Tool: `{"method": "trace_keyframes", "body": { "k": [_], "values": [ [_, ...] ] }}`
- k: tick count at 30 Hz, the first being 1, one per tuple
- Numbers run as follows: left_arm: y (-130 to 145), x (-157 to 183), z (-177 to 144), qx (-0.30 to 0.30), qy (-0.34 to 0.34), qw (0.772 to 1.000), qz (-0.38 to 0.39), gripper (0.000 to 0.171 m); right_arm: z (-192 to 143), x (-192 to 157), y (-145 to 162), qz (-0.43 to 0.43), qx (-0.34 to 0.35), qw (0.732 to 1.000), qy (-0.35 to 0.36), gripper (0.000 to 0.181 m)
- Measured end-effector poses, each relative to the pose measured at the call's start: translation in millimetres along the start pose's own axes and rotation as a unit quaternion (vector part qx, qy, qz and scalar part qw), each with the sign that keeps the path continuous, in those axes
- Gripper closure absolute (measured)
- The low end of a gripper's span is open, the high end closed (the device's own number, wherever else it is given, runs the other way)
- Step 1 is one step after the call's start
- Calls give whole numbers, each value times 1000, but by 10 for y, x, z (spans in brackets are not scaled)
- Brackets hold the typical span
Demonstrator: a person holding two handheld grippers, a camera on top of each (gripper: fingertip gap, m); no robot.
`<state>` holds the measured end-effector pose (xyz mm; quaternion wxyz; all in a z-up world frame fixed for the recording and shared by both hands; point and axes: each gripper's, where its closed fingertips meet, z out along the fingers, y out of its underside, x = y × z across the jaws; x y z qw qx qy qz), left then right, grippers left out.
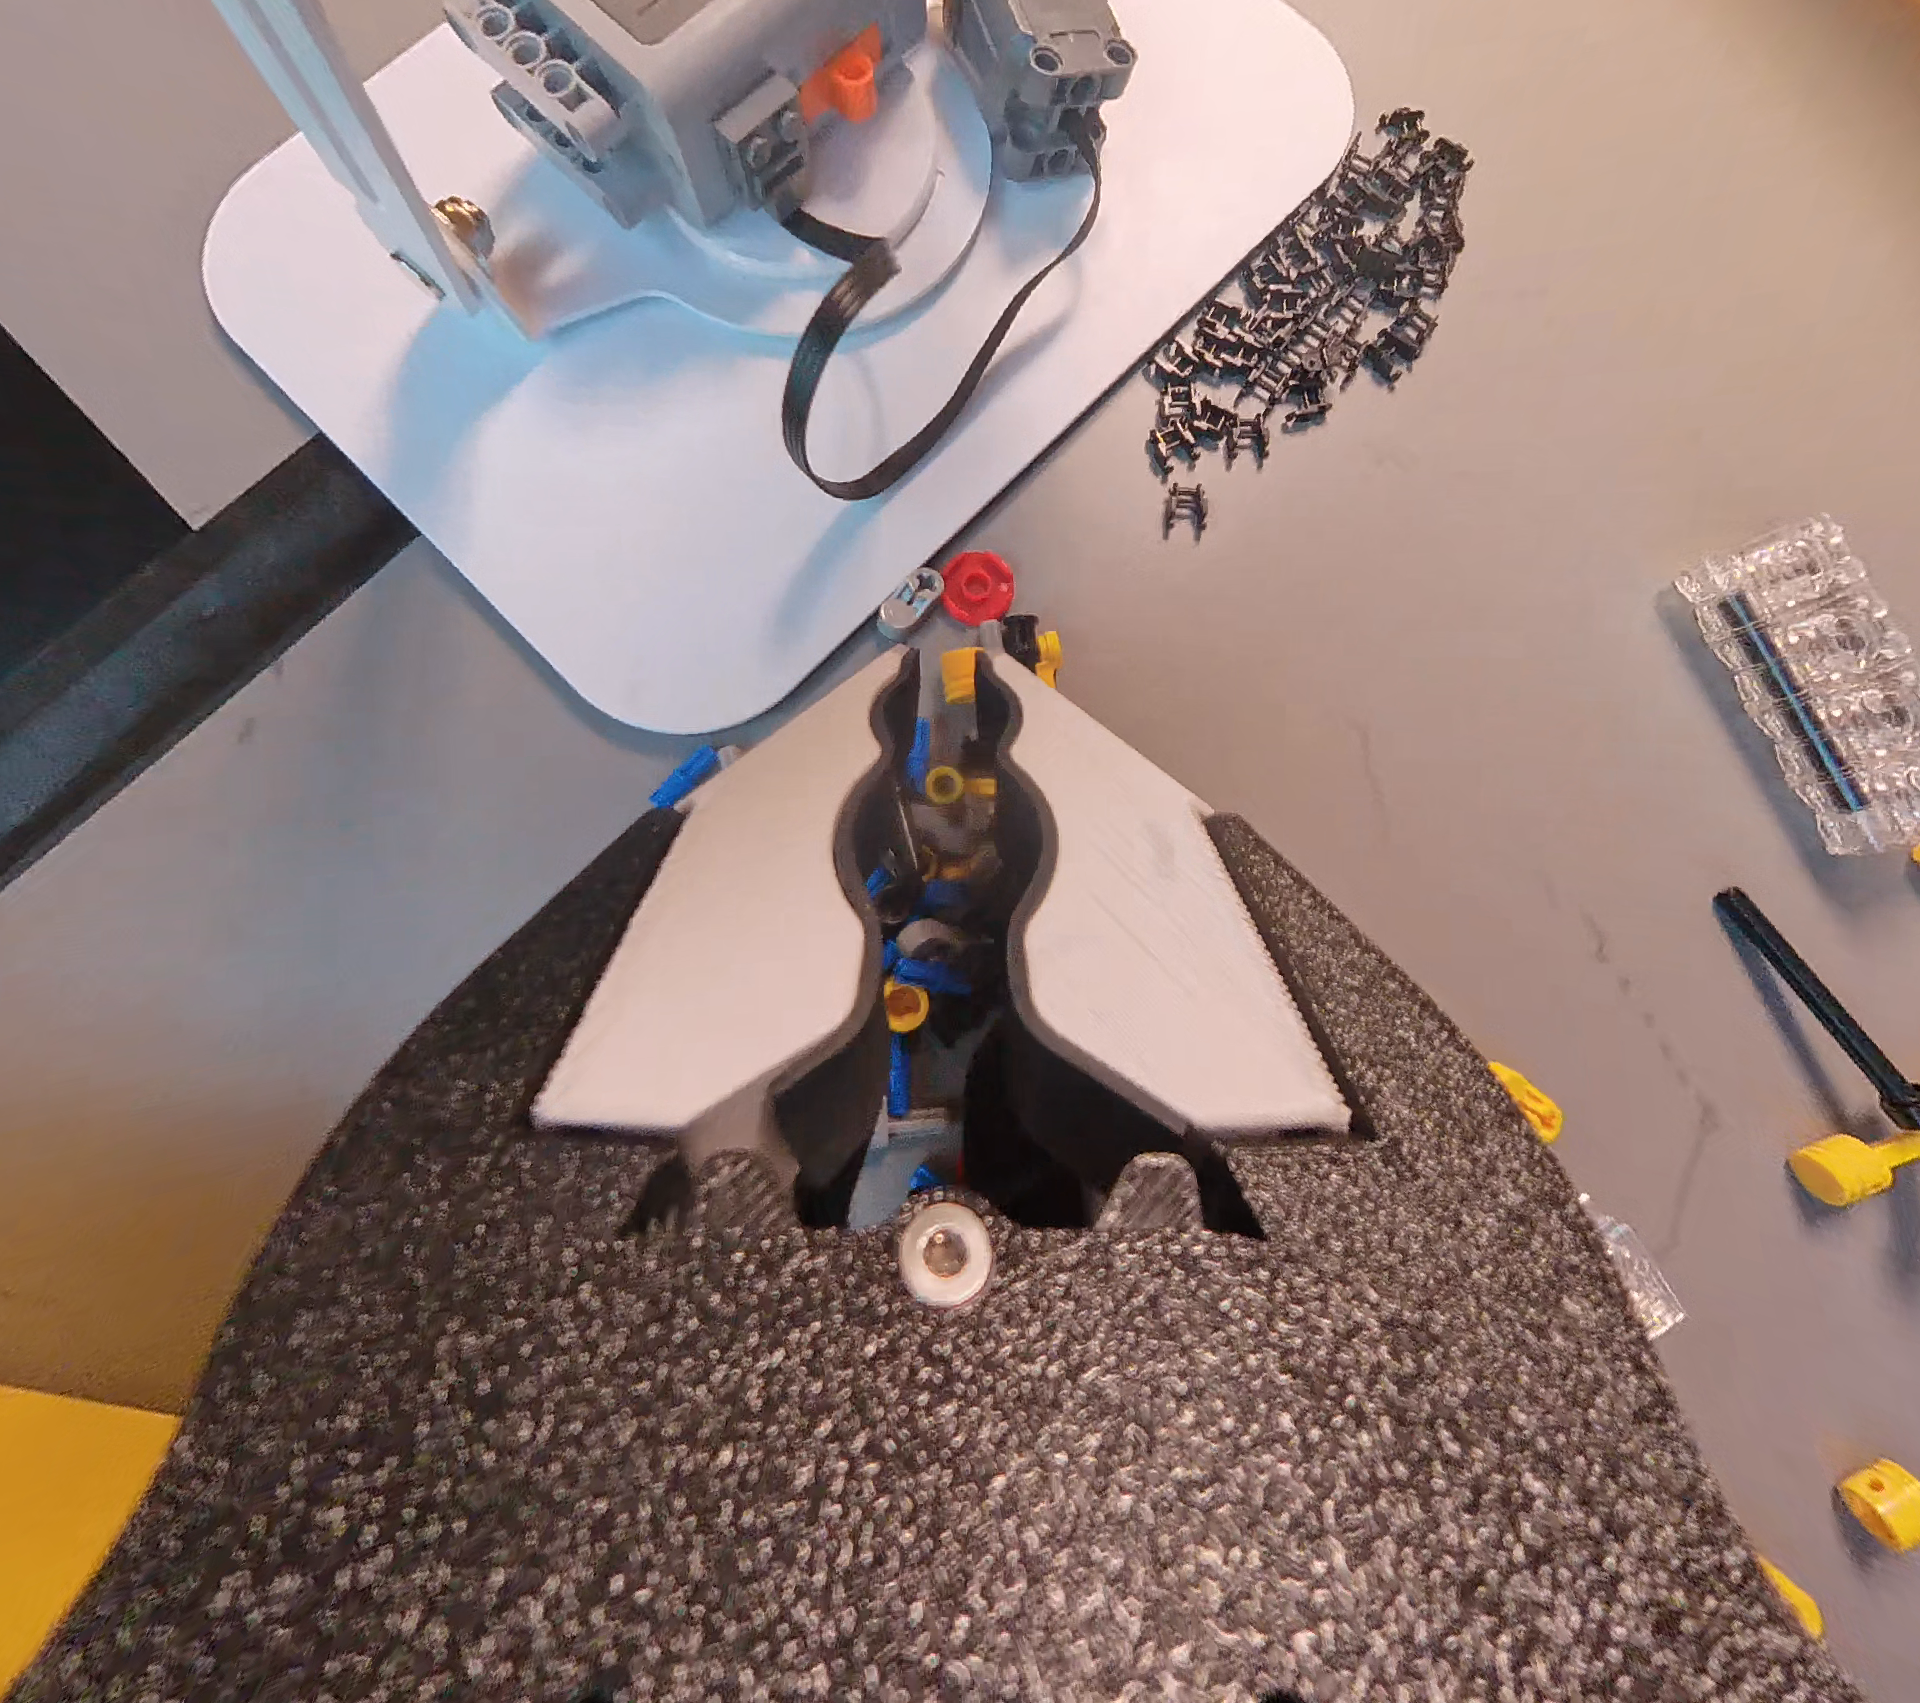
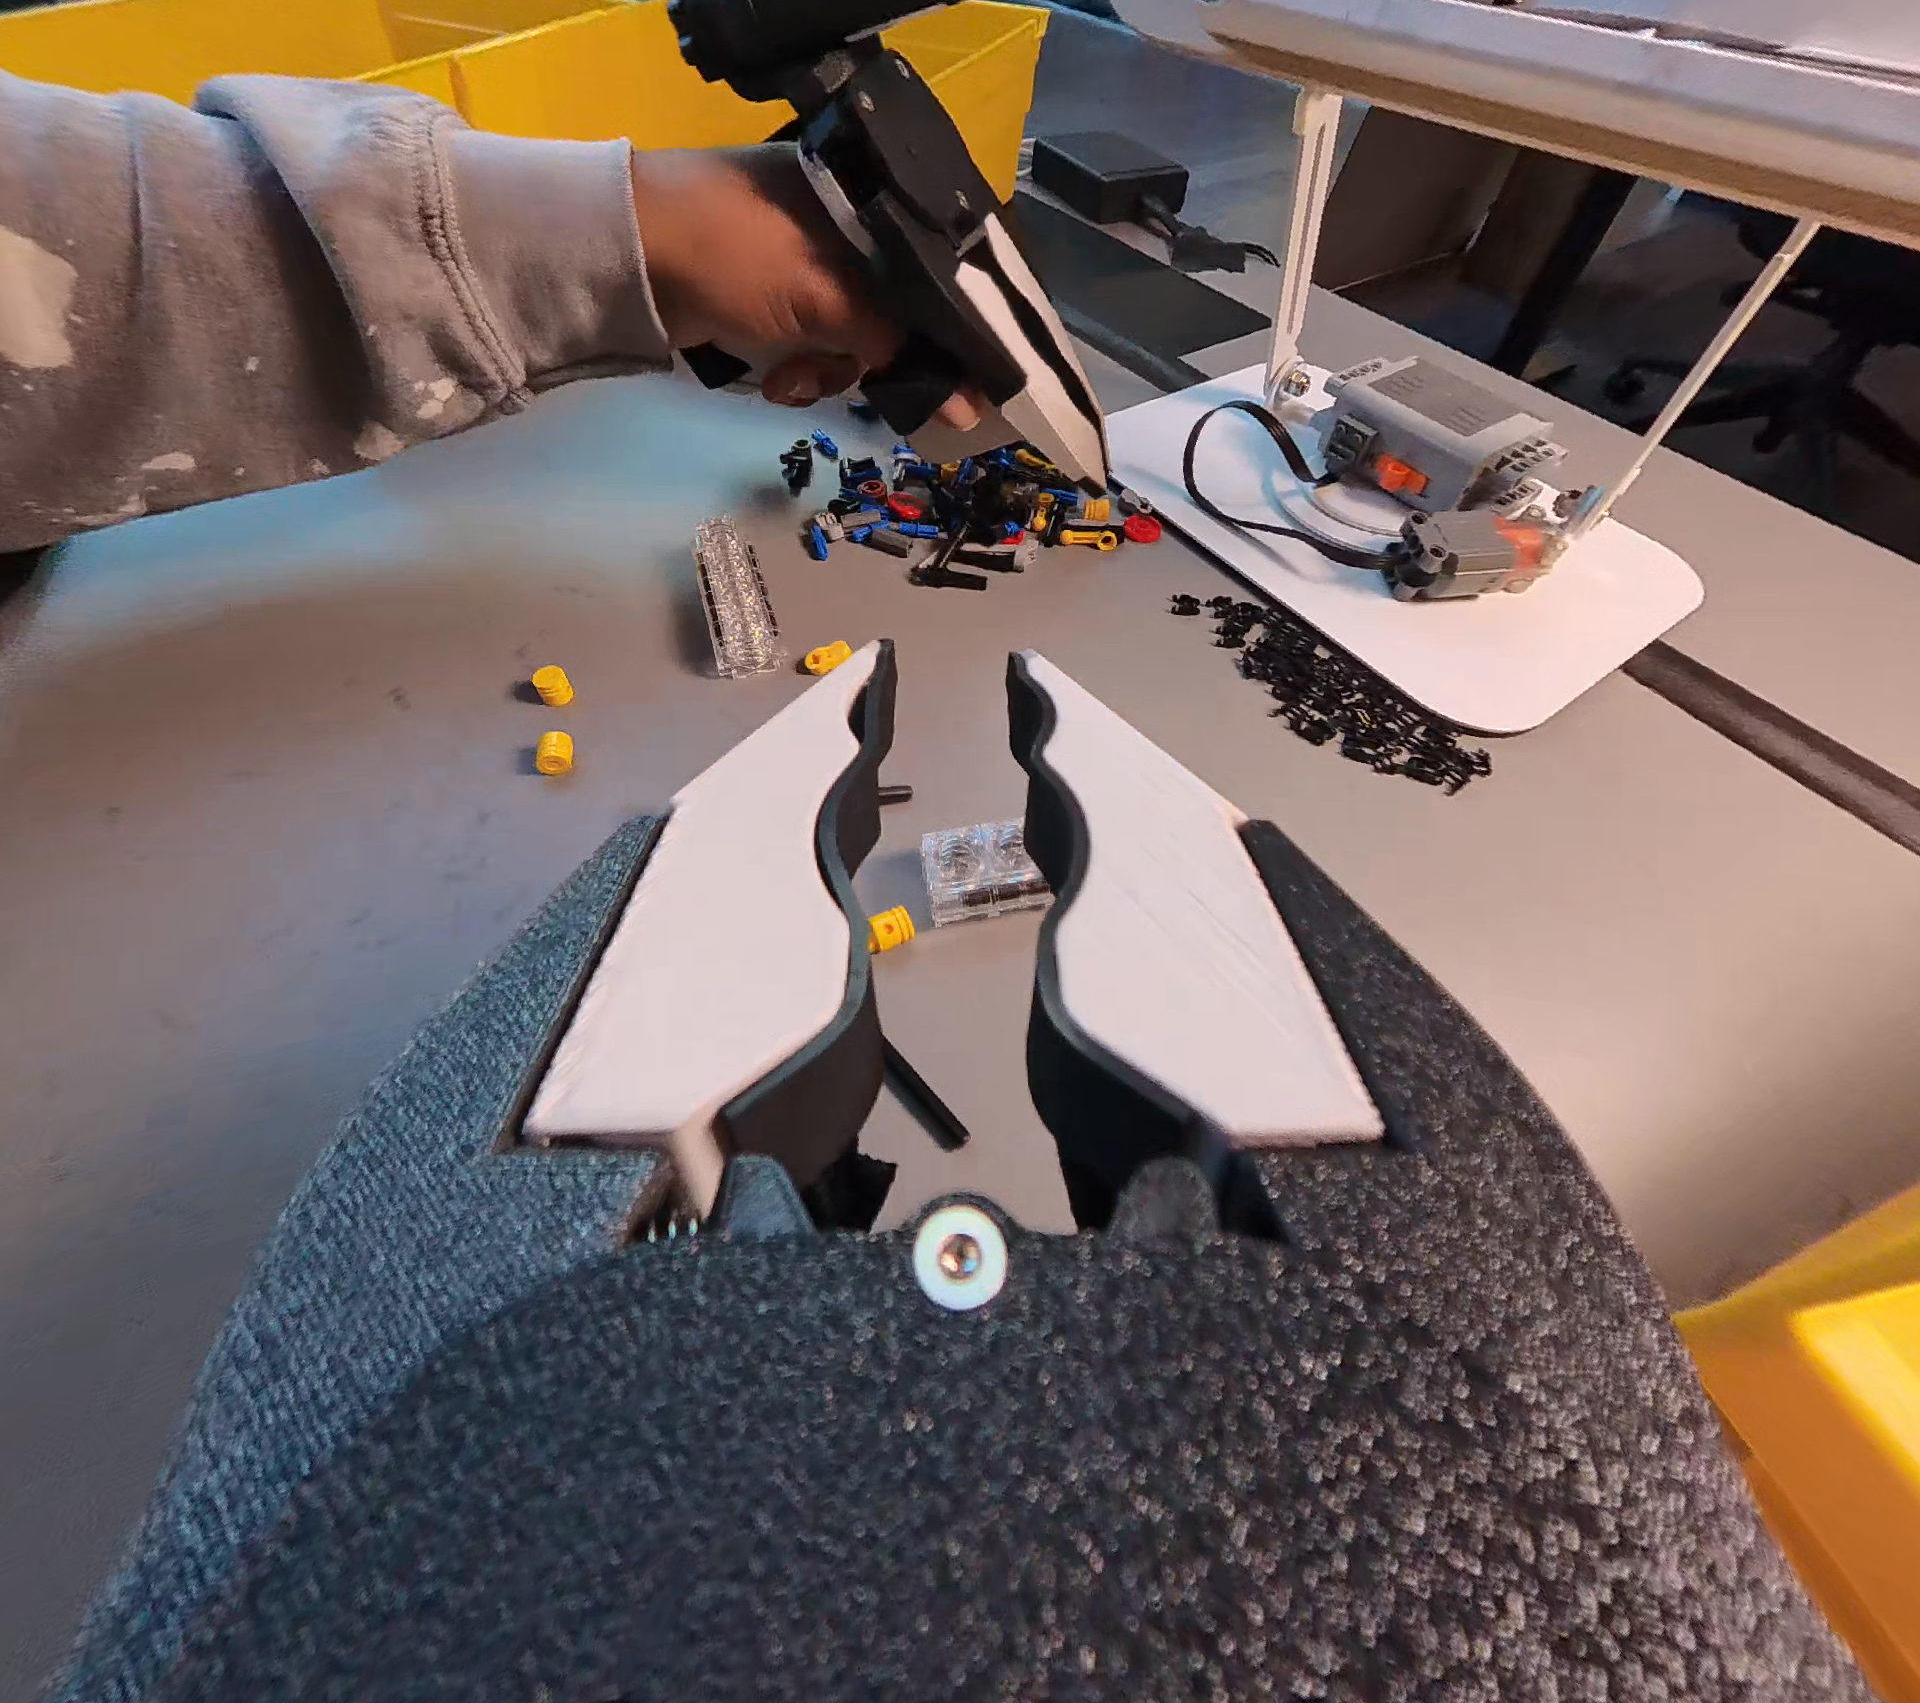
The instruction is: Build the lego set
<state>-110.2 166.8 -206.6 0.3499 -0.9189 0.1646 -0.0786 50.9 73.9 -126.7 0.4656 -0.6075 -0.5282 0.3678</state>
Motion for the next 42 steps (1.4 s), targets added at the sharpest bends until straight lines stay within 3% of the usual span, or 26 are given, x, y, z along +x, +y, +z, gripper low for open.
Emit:
{"method": "trace_keyframes", "body": {
  "k": [13, 19, 23, 27, 34, 38, 42],
  "values": [
    [21, 7, 88, -25, 30, 999, 8, 163, 16, -43, 12, -4, -2, 1000, -7, 161],
    [-193, 96, -329, 68, 94, 992, -42, 163, -9, -38, -35, -16, 8, 1000, 0, 161],
    [-349, 289, -984, 206, 161, 960, -98, 163, -7, -132, -109, -62, 26, 998, 2, 161],
    [-205, 483, -1566, 299, 216, 914, -170, 163, 42, -393, -161, -137, 44, 989, -14, 161],
    [357, 1250, -1602, 262, 373, 832, -316, 163, 246, -1006, -129, -306, 62, 949, -39, 160],
    [427, 1559, -1536, 236, 428, 801, -345, 163, 352, -1114, -229, -379, 72, 923, 6, 160],
    [445, 1724, -1533, 219, 456, 787, -353, 163, 430, -1078, -230, -418, 59, 906, 41, 161]
  ]
}}
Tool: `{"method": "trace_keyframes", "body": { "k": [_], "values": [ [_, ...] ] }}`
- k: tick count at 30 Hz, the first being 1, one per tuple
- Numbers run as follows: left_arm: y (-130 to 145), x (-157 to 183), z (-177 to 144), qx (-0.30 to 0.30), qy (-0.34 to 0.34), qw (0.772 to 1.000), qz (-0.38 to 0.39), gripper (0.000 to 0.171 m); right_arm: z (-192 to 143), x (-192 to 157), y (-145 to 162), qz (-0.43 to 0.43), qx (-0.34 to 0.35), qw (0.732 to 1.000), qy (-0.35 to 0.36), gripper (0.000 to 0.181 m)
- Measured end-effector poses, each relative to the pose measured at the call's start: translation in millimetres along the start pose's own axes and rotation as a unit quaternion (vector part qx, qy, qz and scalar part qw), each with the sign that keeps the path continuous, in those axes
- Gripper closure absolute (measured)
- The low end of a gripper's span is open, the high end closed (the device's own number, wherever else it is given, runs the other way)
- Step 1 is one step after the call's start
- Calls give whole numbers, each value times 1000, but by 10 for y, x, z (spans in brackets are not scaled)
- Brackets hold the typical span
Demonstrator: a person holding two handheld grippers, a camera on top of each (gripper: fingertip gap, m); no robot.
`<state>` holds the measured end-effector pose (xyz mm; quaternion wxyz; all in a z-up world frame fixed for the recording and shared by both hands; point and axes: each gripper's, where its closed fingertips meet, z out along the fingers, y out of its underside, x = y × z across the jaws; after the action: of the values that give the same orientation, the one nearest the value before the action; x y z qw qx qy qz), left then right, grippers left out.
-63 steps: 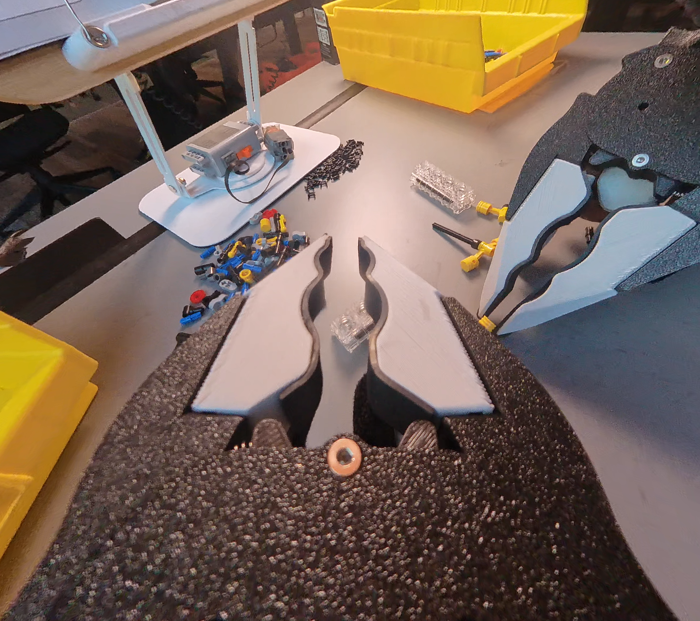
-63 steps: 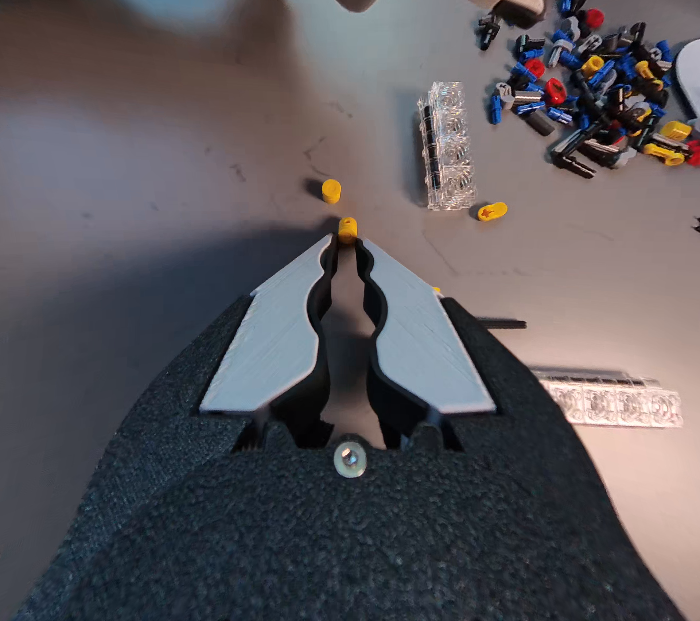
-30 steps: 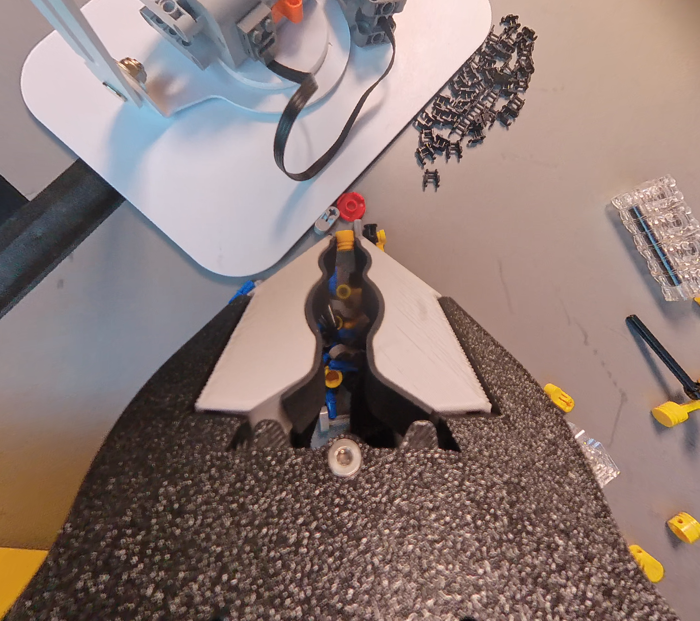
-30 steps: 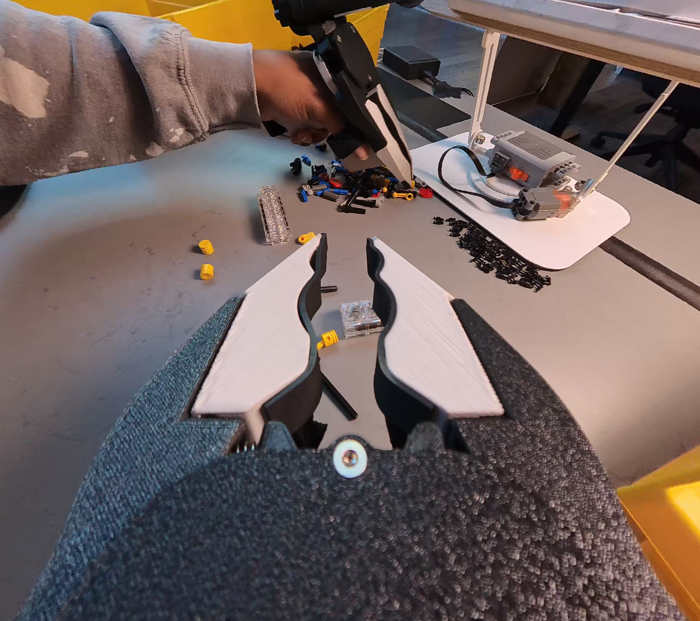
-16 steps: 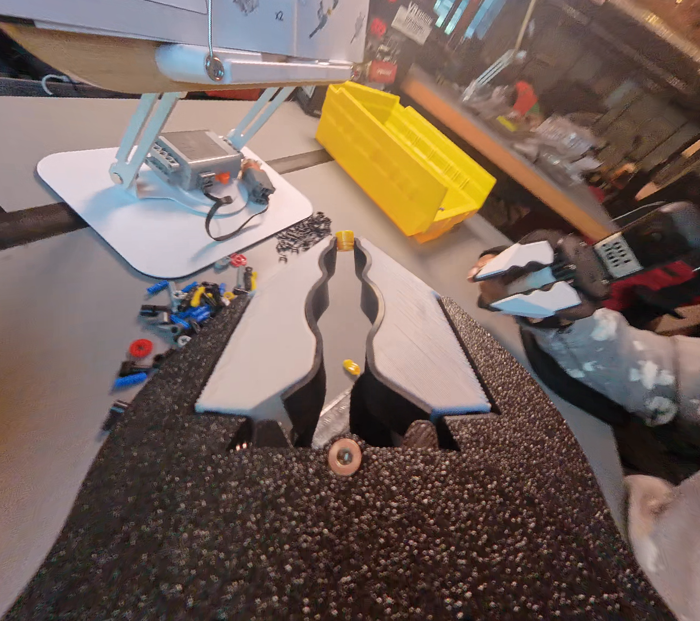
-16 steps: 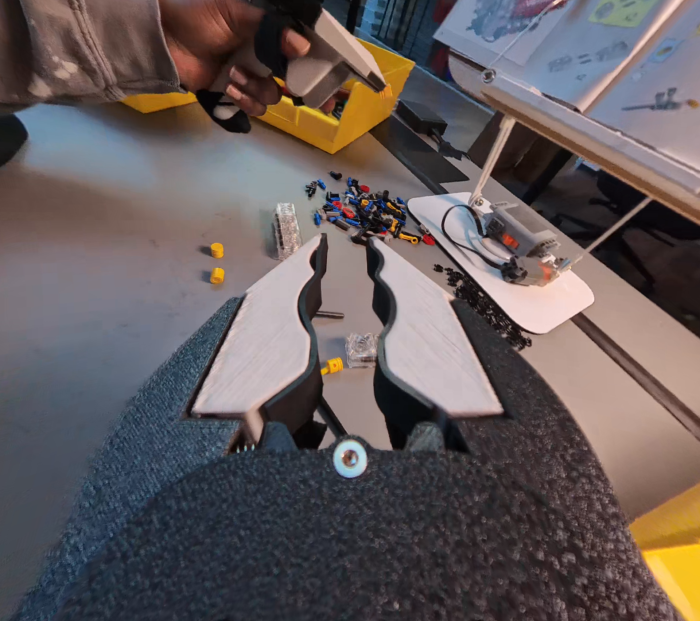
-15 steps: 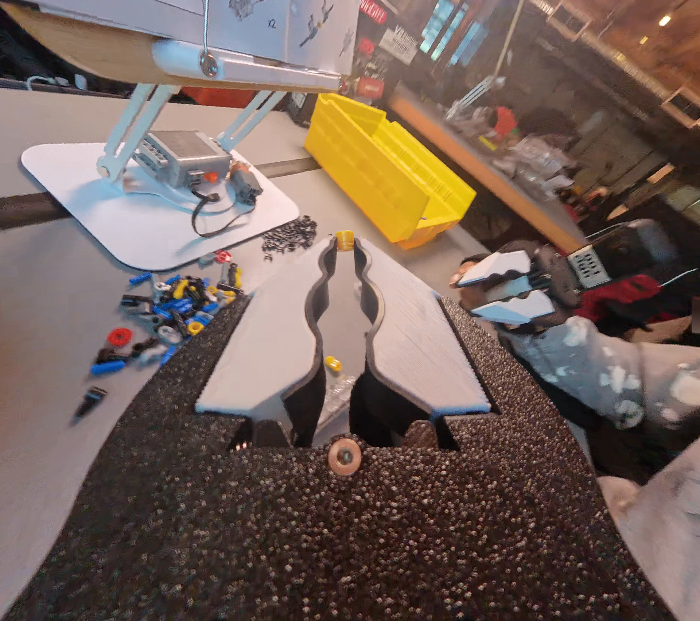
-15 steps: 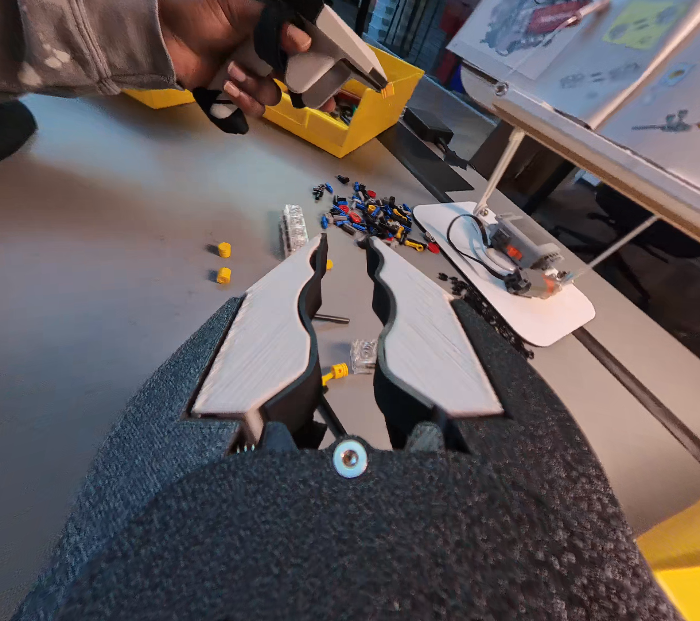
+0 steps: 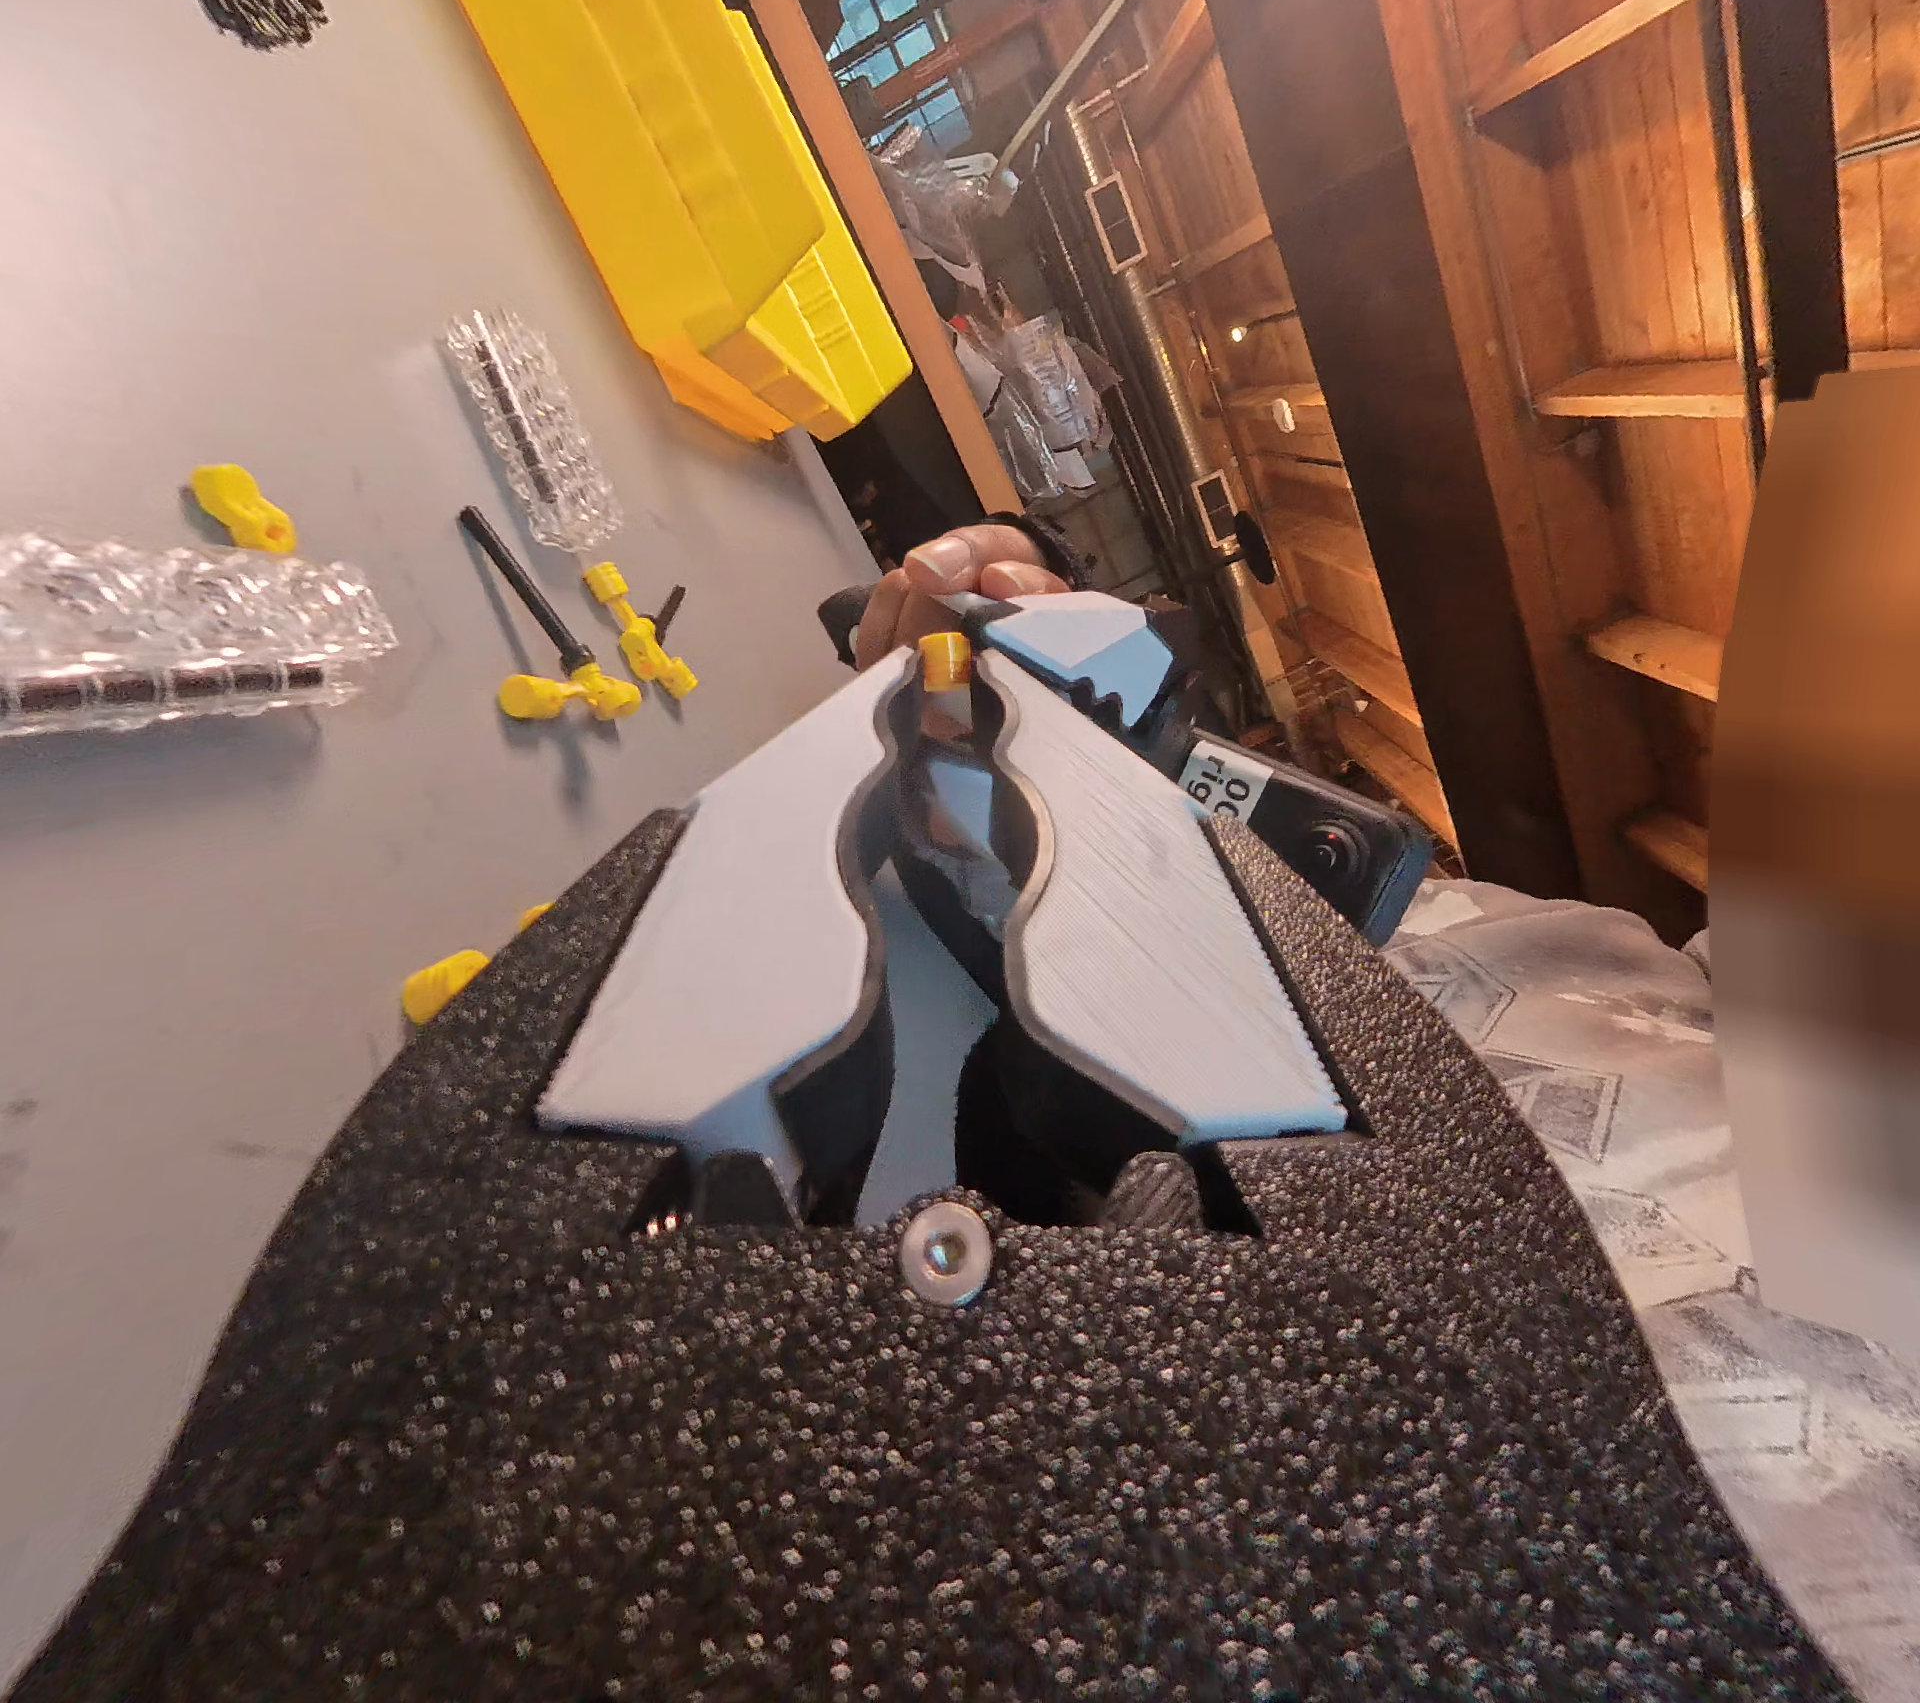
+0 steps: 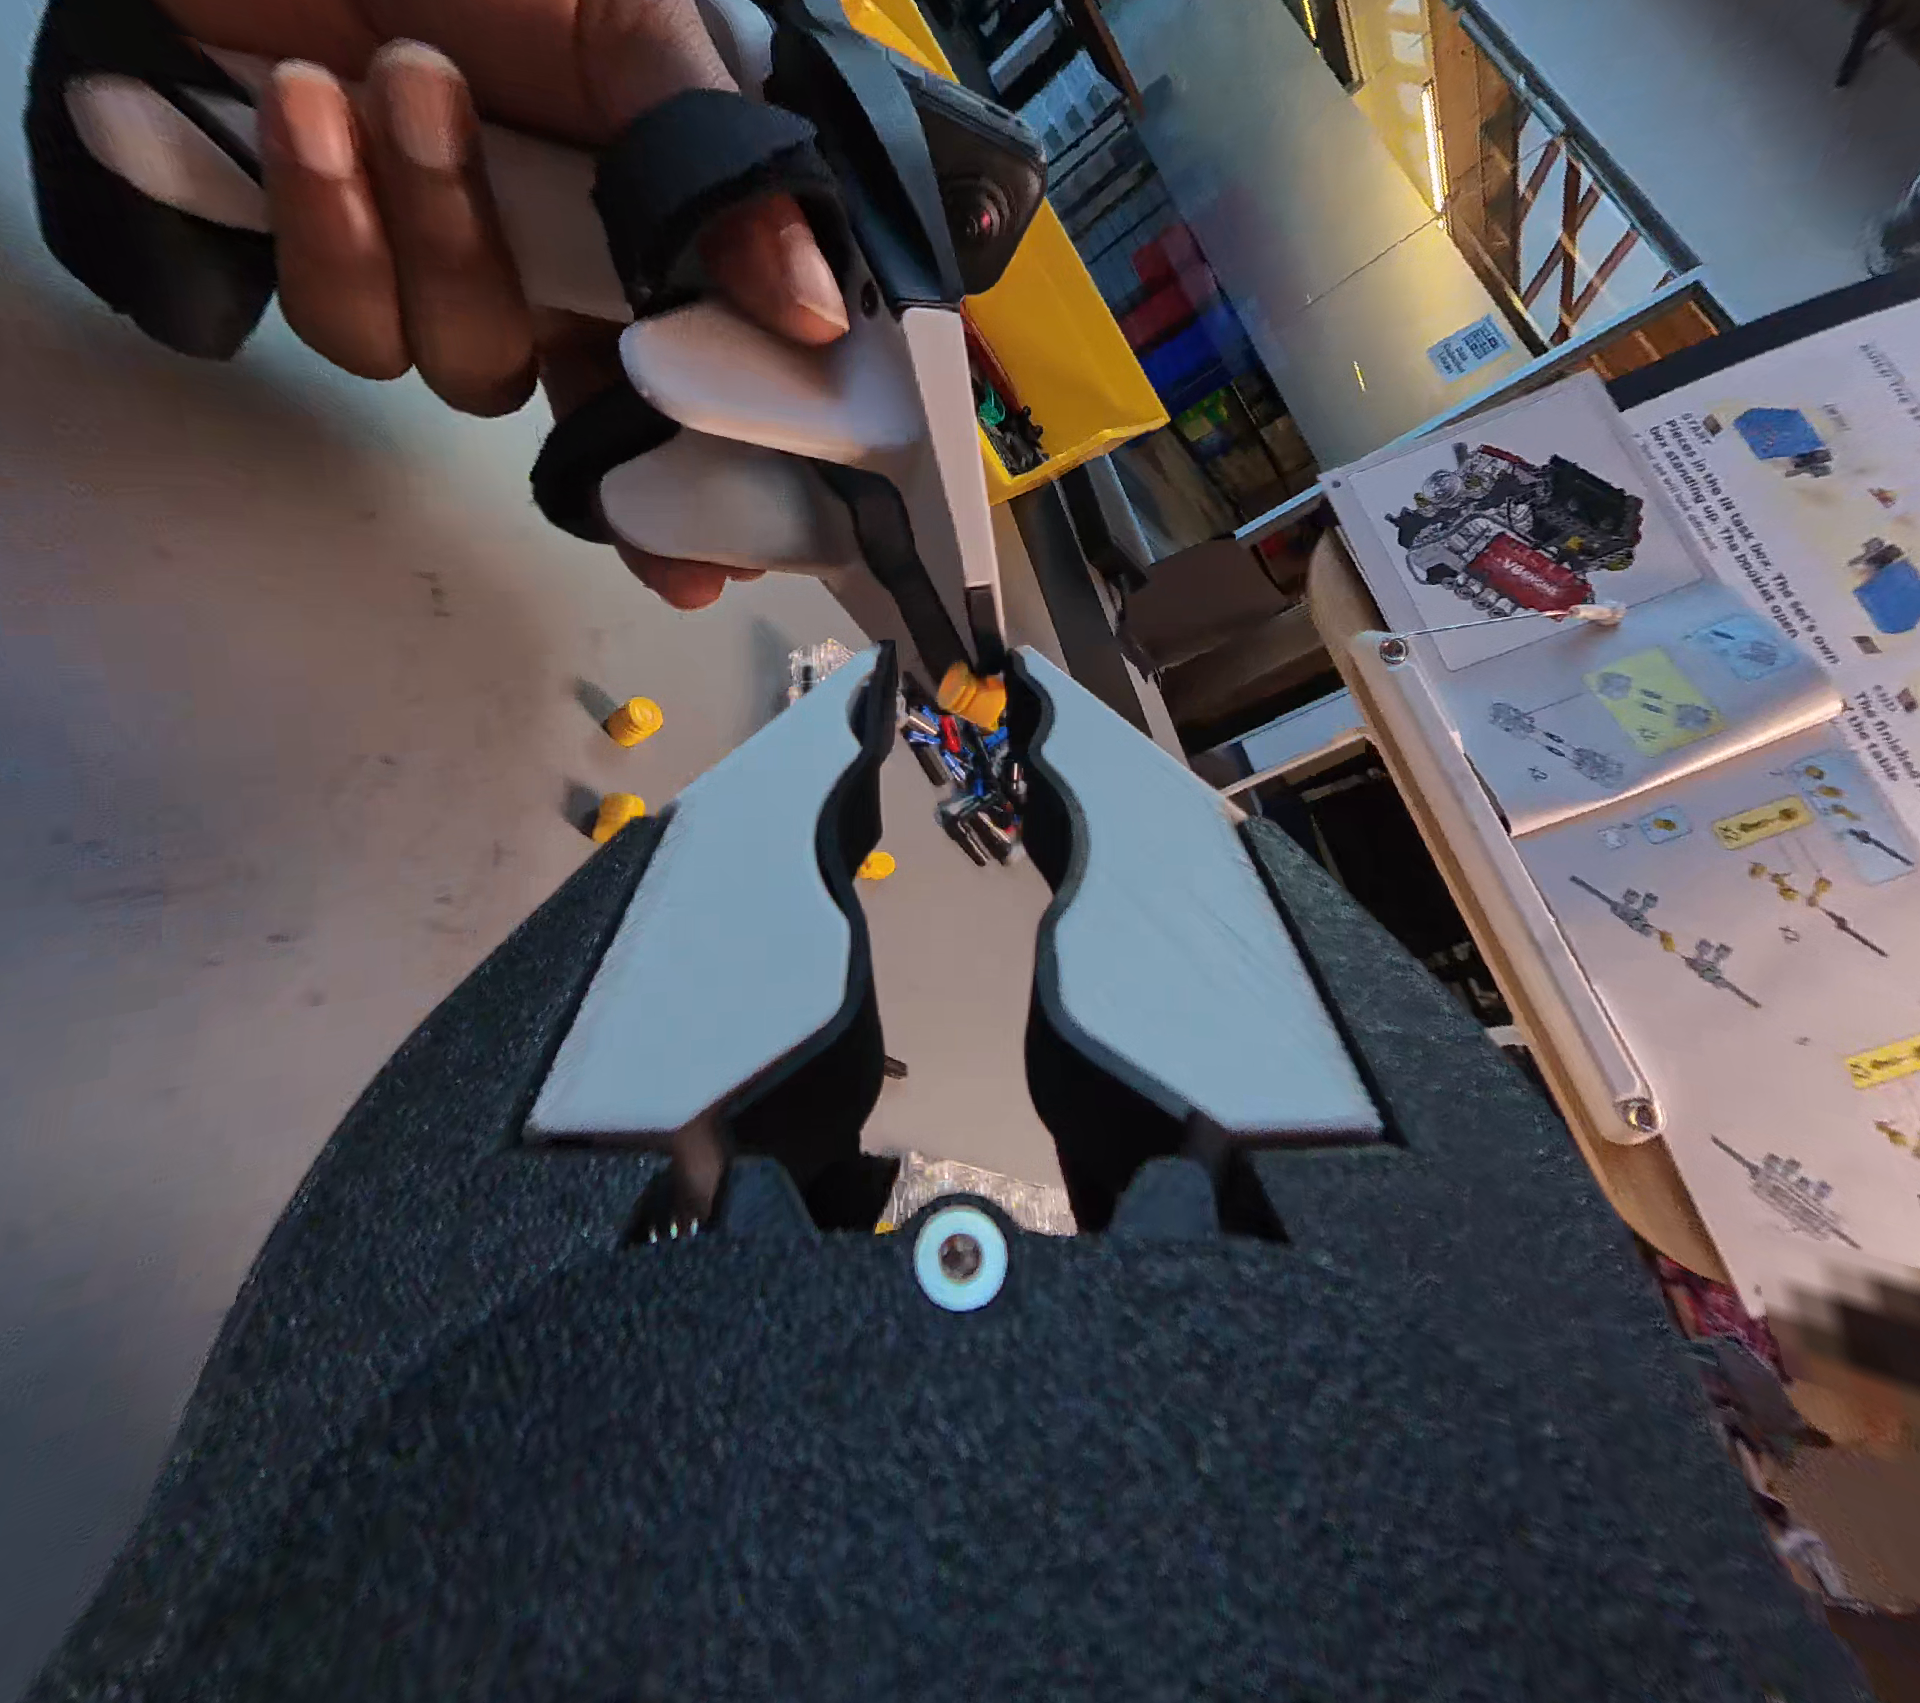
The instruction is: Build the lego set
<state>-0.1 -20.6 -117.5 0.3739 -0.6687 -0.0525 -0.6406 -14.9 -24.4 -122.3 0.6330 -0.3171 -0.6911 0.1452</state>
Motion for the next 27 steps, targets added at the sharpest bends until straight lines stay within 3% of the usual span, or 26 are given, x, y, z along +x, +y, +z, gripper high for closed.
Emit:
{"method": "trace_keyframes", "body": {
  "k": [13, 15, 18, 21, 24, 27],
  "values": [
    [31, 19, -25, 17, 26, 999, -44, 163, -18, 6, 15, 16, 8, 1000, -1, 168],
    [47, -17, -27, 5, 11, 1000, -24, 163, -20, -30, 40, 64, 8, 998, -28, 169],
    [62, -29, -56, -30, -35, 994, 94, 159, -4, -145, 120, 199, -16, 974, -108, 168],
    [171, -72, -81, -108, -94, 954, 264, 151, 4, -193, 138, 346, -31, 923, -166, 169],
    [227, -111, -110, -153, -147, 876, 433, 150, -23, -186, 99, 478, -15, 852, -211, 169],
    [217, -95, -91, -151, -183, 795, 559, 150, -71, -182, 34, 573, 5, 779, -252, 169]
  ]
}}
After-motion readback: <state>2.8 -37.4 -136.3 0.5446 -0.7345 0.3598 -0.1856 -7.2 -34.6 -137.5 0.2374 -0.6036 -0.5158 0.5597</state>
